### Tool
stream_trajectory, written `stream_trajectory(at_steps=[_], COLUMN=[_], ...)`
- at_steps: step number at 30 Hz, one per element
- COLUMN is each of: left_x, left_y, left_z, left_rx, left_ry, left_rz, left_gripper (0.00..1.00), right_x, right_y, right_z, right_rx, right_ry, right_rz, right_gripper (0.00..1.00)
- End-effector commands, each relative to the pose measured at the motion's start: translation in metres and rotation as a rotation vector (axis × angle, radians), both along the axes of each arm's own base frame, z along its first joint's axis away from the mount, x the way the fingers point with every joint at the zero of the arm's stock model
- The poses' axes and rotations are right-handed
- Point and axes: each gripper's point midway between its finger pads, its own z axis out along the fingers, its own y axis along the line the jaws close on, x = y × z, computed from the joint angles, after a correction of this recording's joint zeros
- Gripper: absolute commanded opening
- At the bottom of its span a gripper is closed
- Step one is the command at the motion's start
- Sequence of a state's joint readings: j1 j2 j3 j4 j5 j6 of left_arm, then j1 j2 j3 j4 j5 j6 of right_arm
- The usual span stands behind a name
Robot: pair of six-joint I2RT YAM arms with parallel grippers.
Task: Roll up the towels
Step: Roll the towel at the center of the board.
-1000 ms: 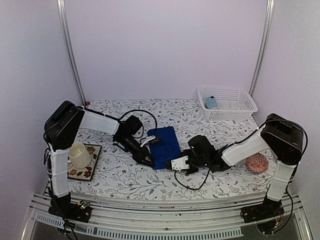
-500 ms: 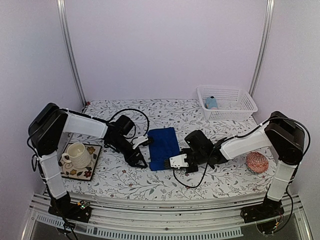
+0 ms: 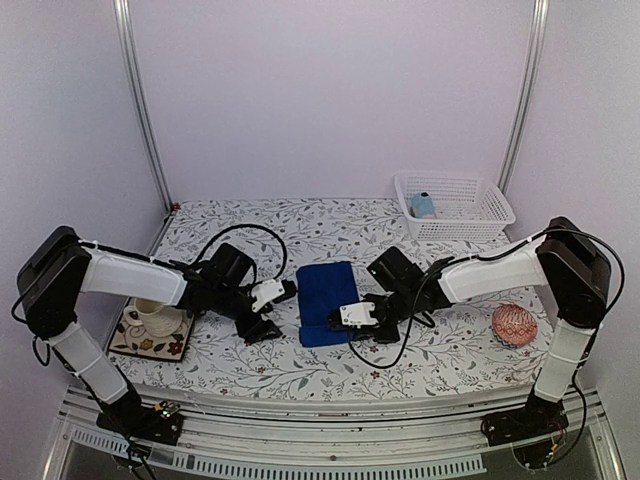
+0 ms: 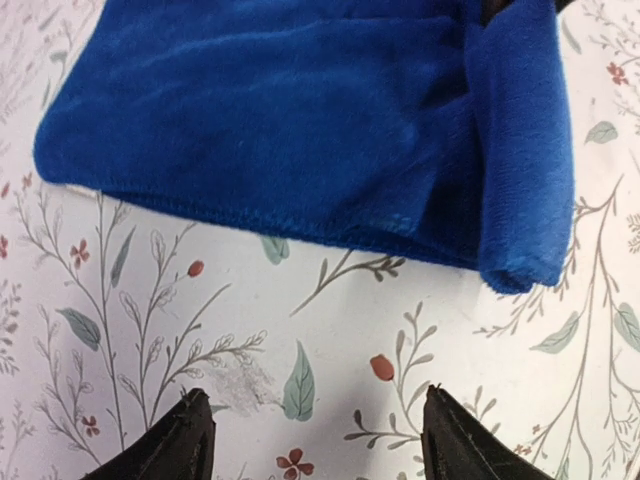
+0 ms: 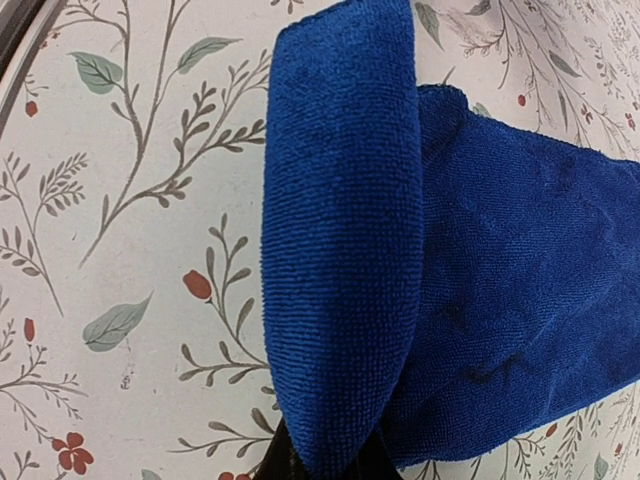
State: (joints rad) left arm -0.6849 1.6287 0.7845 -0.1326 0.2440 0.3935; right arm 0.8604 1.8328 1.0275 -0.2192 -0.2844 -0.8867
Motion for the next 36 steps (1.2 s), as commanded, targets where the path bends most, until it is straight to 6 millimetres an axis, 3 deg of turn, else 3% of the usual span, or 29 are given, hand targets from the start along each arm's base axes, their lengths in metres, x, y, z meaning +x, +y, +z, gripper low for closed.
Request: stream_trajectory(at_steps=[1, 9, 20, 26, 36], left_x=[0.009, -0.016, -0.054, -0.057, -0.046], left_y=[-0.018, -0.031, -0.046, -0.052, -0.072], left_z=[0.027, 0.031, 0.023, 0.012, 0.0], left_rx=[-0.026, -0.026, -0.035, 0.014, 0.076], left_ry=[-0.23, -0.332, -0.294, -0.352, -0.487], left_rz=[-0.066, -0.195, -0.356, -0.37, -0.338], left_gripper=[0.71, 0.72, 0.72, 0.71, 0.67], right_x=[-0.01, -0.008, -0.013, -0.016, -0.015], right_y=[0.001, 0.0, -0.007, -0.002, -0.004], right_z=[0.006, -0.009, -0.018, -0.017, -0.019], right_rx=[-0.006, -0.077, -0.116, -0.112, -0.109], right_ry=[0.121, 0.223, 0.295, 0.343, 0.382], right_rz=[-0.003, -0.071, -0.112, -0.109, -0.122], right_gripper=[0.04, 0.04, 0.04, 0.04, 0.04])
